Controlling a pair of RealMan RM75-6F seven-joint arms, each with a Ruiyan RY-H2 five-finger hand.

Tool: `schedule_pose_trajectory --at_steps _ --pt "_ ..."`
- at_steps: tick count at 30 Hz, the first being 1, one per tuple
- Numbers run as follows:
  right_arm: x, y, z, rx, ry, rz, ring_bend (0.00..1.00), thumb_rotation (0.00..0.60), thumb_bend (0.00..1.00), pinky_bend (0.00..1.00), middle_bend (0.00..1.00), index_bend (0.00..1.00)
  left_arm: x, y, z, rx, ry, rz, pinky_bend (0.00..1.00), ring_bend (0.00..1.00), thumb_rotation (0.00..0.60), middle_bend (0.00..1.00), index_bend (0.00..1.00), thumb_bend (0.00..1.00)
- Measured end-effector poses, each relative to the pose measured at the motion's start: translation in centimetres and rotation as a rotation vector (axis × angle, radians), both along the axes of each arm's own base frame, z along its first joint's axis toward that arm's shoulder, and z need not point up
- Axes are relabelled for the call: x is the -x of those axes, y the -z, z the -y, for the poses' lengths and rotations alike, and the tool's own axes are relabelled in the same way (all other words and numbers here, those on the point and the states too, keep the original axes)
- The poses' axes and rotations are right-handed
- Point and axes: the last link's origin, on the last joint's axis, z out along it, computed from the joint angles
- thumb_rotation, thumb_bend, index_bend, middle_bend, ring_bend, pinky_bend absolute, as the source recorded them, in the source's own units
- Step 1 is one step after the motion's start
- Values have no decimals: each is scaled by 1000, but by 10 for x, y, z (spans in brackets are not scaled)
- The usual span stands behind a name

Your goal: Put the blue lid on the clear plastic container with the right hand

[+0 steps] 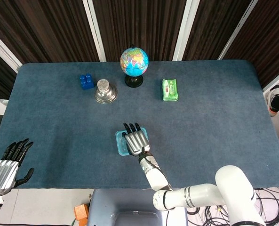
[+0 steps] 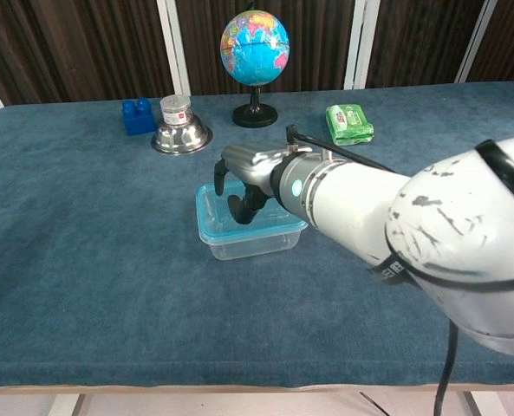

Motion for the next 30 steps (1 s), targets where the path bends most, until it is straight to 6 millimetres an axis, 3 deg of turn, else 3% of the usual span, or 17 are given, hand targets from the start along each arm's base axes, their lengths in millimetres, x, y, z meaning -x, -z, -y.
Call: schedule_pose_trajectory --at_steps 12,25,30 --pt "8 9 2 -16 12 -35 0 600 638 0 0 333 1 -1 -1 -6 -4 0 0 0 600 8 0 392" --pt "14 7 1 -34 22 -51 0 600 641 0 0 373 0 -1 0 -8 -2 1 0 0 600 8 0 392" --pt "13 4 2 -25 17 -34 0 600 640 0 0 344 0 -2 0 -10 -1 3 0 0 600 8 0 392"
